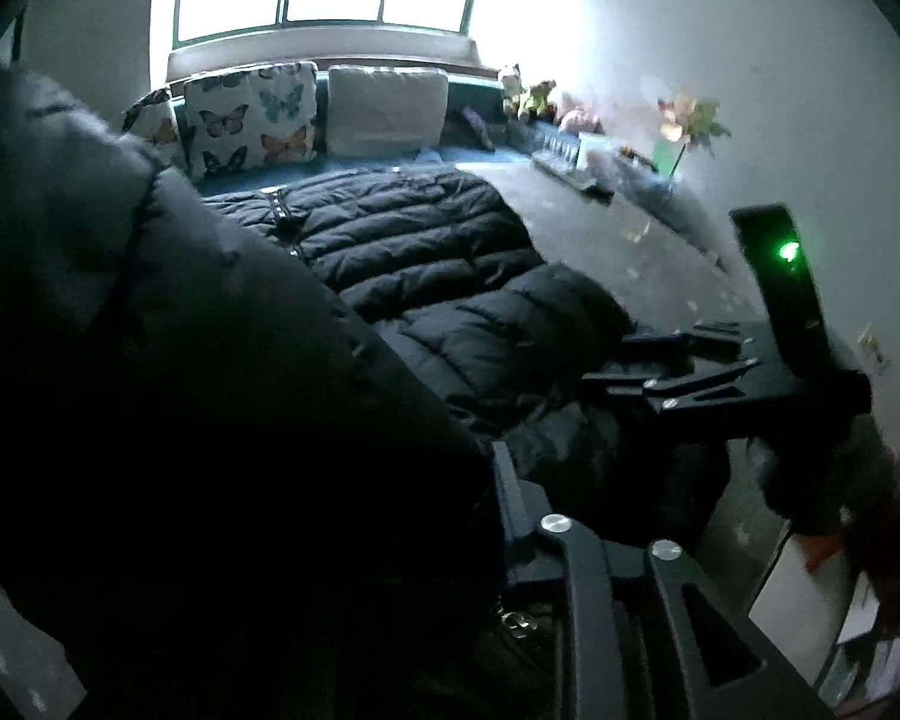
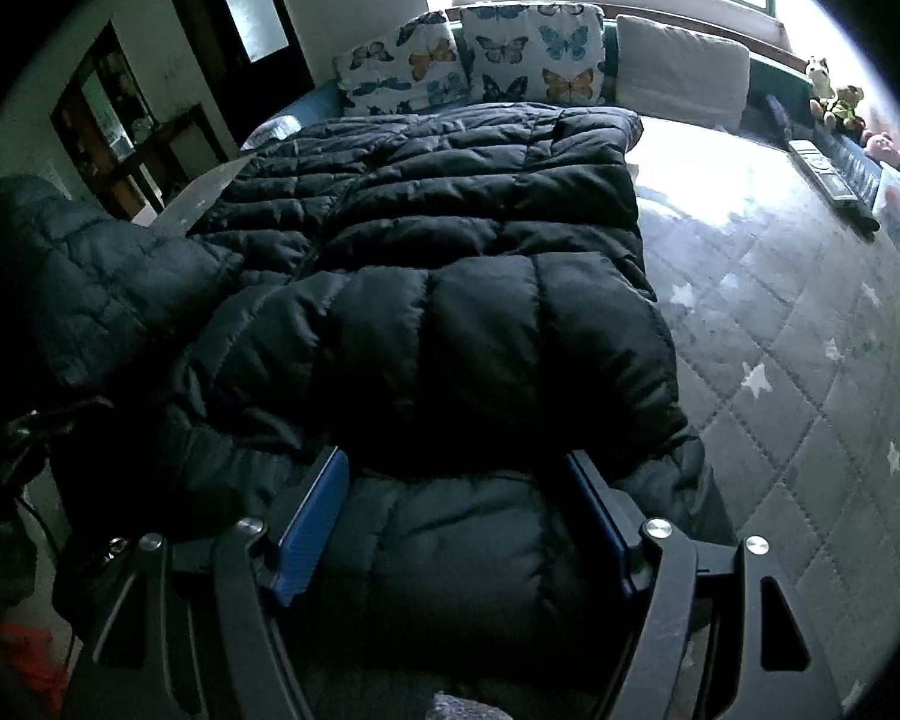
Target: Fold large clothes
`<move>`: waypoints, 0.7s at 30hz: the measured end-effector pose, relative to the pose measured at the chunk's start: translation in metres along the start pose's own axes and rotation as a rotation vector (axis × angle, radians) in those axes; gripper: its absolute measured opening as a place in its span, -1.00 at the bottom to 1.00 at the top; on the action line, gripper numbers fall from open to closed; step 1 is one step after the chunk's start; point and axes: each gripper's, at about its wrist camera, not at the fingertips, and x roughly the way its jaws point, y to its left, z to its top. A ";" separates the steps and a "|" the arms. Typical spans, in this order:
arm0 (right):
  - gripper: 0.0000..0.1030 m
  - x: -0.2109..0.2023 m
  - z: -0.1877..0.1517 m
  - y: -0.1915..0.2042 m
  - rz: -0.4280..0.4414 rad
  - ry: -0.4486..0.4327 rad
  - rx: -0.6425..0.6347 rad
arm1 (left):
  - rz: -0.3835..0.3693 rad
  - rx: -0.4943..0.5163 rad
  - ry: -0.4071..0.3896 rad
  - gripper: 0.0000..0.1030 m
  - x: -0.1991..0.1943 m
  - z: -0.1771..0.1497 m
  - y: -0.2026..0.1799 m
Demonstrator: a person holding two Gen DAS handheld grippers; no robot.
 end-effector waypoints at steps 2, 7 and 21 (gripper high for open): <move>0.55 -0.001 0.002 0.004 -0.006 0.007 -0.020 | -0.035 -0.030 0.000 -0.29 0.004 0.001 0.007; 0.55 0.007 0.003 0.004 -0.025 0.038 -0.017 | -0.073 -0.139 -0.014 -0.28 -0.014 -0.010 0.049; 0.55 0.006 0.003 0.006 -0.045 0.001 -0.004 | 0.064 -0.442 -0.171 -0.19 -0.087 -0.028 0.155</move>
